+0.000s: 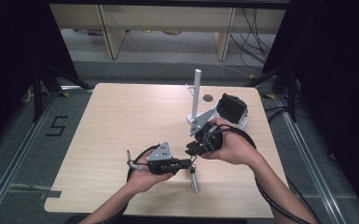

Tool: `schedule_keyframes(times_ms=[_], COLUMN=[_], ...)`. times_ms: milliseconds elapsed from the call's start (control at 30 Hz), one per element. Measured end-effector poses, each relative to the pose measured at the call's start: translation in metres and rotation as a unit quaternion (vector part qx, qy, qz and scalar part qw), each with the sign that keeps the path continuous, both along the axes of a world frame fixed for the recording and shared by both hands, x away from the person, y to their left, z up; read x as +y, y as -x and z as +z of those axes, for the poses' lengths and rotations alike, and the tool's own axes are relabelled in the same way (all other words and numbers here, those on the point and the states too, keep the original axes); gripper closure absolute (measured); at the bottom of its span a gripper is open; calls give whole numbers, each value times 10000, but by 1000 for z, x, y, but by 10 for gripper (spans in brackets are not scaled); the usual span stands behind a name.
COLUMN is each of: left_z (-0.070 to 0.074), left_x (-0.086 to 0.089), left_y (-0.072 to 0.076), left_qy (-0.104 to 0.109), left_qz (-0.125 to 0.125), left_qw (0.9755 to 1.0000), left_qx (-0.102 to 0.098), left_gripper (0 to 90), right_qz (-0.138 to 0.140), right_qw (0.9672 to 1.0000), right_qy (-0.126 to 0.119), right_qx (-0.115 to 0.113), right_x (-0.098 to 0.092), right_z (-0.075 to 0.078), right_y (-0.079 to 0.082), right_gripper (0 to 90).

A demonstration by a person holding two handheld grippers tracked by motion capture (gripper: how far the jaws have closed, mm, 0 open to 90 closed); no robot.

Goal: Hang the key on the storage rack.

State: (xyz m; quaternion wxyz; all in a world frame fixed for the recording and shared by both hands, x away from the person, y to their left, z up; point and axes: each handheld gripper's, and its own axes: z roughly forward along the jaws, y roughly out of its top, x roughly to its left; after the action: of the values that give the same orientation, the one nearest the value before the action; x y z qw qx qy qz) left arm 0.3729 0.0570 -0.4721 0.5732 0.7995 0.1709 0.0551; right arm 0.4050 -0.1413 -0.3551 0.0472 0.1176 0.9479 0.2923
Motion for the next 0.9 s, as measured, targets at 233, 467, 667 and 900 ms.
schedule_keyframes(times_ms=[233,467,667,900], left_z=[5,13,19,22], left_x=[5,17,28,36], left_y=[0,0,-5,-11], left_qy=[80,157,216,345], left_qz=[143,493,825,1250], left_qw=[9998,9980,9952,9900], left_qx=[-149,-355,-475,-554], left_gripper=[866,867,866,866], right_qz=[-569,-1048,-1923,-2523], right_qw=[9968,9894,9719,9562], right_qy=[-473,-876,-1217,-1349], right_qx=[-306,-493,-600,-626], right_x=[-21,-50,-81,-100], right_z=[1,-6,-26,-58], right_y=[-3,-4,-6,-1], right_gripper=[667,659,634,614])
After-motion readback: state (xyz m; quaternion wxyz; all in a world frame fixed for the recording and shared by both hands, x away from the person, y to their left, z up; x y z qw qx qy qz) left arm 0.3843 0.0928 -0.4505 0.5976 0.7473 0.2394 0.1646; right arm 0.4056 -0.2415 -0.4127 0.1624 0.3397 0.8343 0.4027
